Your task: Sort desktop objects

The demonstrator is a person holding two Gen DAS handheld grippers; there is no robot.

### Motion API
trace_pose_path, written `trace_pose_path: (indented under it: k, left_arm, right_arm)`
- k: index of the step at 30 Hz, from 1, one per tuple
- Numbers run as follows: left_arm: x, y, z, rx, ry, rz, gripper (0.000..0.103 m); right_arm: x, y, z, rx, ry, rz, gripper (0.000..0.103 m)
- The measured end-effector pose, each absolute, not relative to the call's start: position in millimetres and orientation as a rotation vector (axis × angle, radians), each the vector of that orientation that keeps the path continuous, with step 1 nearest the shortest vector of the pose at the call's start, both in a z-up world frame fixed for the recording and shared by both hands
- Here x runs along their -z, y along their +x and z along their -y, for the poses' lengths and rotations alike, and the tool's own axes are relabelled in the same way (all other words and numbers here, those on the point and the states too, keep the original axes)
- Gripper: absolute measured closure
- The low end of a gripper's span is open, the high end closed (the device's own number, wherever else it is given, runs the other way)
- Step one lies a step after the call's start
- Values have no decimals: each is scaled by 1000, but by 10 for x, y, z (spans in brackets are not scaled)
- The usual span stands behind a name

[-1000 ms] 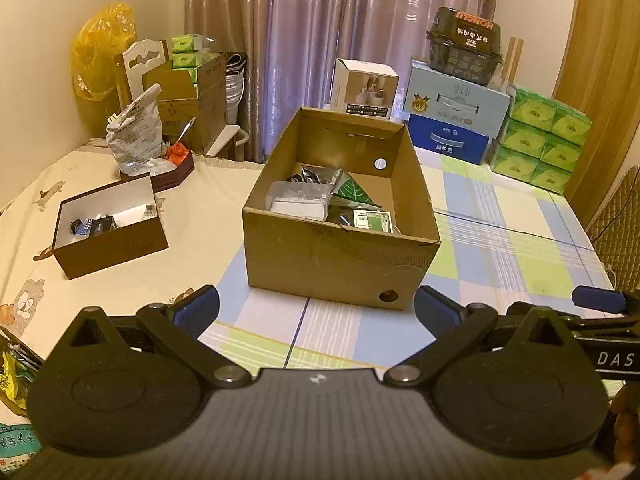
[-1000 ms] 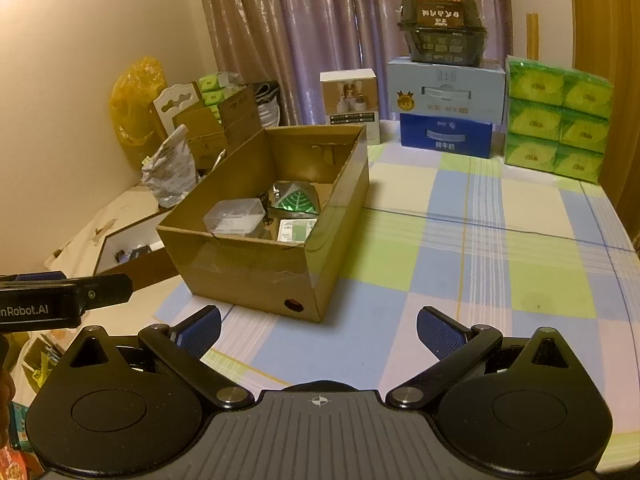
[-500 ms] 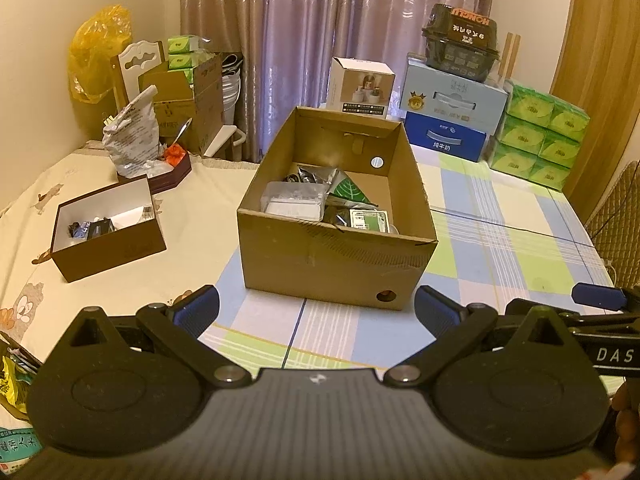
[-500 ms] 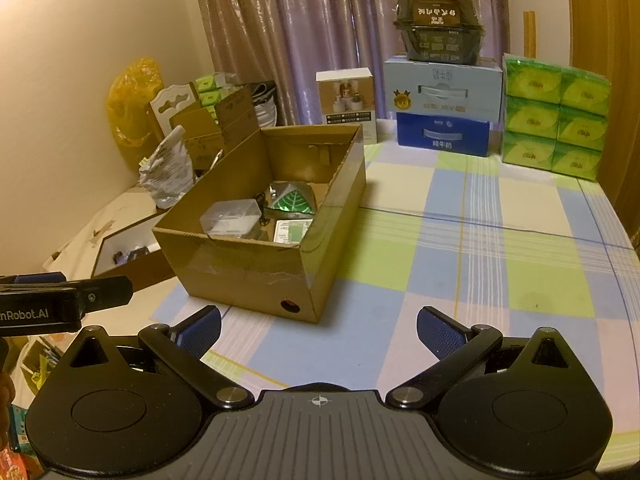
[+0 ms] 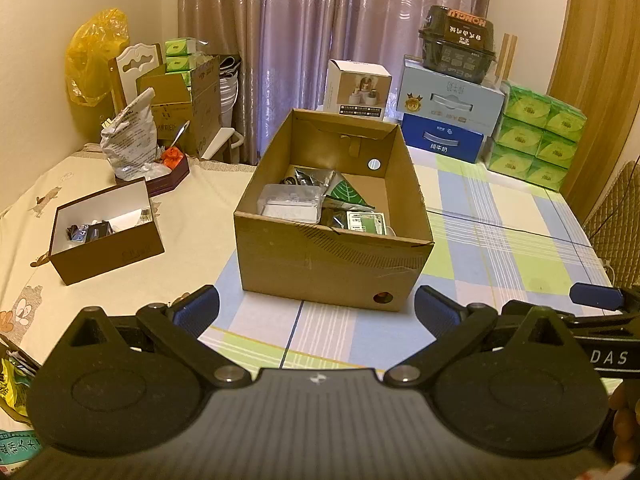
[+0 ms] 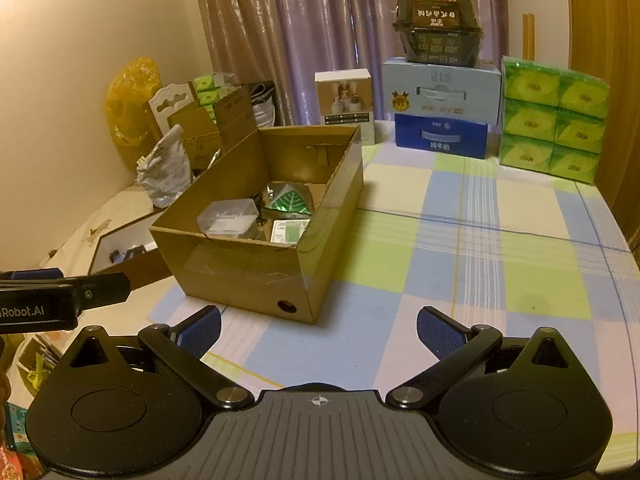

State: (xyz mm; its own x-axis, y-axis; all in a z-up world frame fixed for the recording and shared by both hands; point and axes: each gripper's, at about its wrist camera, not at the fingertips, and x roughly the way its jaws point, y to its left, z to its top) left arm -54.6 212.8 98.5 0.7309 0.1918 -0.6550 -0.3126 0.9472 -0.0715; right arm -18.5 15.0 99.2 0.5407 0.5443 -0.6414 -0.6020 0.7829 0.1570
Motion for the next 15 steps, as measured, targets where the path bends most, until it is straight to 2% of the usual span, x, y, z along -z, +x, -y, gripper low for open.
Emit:
trace_pose_path:
  k: [15]
  left_arm:
    - [-965, -606, -2162, -288, -194, -673, 1]
  right_arm:
    - [-966, -210, -160, -682, -92, -737, 2]
